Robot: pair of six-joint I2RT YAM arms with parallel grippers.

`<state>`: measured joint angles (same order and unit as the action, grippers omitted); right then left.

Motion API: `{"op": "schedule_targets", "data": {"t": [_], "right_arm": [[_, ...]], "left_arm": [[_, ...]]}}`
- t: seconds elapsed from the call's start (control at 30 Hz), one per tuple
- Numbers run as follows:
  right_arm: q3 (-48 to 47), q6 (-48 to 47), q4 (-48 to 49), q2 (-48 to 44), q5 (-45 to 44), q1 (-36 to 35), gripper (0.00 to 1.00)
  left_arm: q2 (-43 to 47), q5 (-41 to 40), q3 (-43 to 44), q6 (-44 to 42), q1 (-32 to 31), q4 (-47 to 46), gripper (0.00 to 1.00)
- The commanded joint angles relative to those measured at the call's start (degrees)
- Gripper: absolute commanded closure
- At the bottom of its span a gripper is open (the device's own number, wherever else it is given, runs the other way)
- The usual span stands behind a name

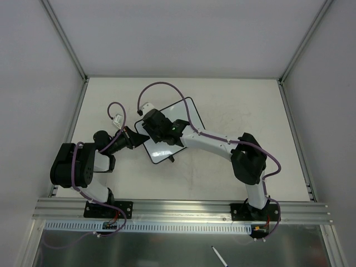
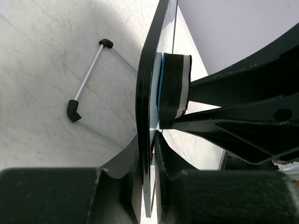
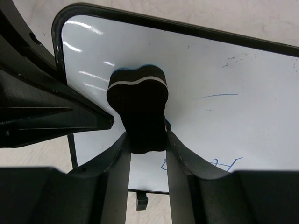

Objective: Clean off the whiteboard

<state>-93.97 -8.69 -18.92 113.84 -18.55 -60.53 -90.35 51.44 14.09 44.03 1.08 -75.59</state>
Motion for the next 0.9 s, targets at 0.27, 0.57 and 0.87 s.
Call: {"op": "schedule_targets", "data": {"t": [0.27,0.57,0.87], "right_arm": [[-1.92,2.88,1.87,-0.55,-2.72,9.46,1.0],[-1.48,3.77,0.9,-2.48,-1.85,16.58,1.0],[-1.91,2.36,0.37,-2.13,-1.05,19.58,1.0]], "left_arm": [[1.49,0.33,-0.73,-3.51,-0.47,-13.27,1.0],[1.49,0.41,-0.73,-3.51,-0.38,-13.27,1.0],[1.4,0.33,-0.64,-3.51,-0.47,-13.26,1.0]]}}
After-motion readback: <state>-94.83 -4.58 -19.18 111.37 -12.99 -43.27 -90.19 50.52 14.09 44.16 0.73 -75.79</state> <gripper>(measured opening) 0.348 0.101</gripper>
